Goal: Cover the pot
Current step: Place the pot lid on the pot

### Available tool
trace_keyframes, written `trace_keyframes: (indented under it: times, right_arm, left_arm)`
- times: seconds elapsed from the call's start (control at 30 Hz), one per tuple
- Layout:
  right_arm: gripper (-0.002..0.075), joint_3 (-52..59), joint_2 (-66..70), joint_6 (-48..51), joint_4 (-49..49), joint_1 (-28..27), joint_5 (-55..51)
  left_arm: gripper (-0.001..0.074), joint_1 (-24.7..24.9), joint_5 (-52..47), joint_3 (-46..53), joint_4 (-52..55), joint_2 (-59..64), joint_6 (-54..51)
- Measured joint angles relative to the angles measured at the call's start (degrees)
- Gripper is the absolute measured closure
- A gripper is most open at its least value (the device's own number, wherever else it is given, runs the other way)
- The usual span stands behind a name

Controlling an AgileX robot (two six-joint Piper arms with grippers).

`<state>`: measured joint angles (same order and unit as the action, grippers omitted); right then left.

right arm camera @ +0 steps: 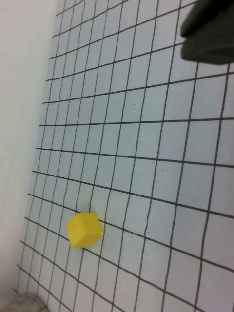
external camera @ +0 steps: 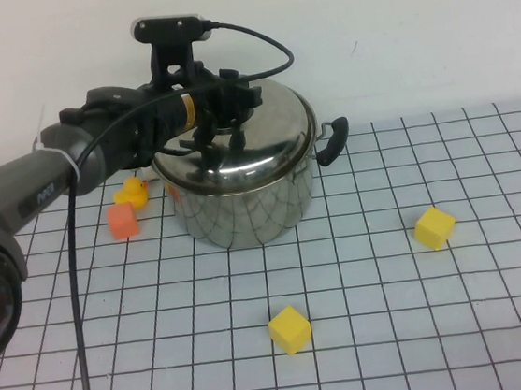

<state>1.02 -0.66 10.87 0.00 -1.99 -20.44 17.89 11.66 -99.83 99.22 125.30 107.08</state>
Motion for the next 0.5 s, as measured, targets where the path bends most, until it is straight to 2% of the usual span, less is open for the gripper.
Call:
trace_keyframes:
  times: [0.5]
  right_arm:
    - [0.0717, 0.0, 0.0, 0.0, 0.0, 0.0, 0.0]
  left_arm:
    - [0.0423, 0.0, 1.5, 0.2, 0.2, 0.0, 1.4]
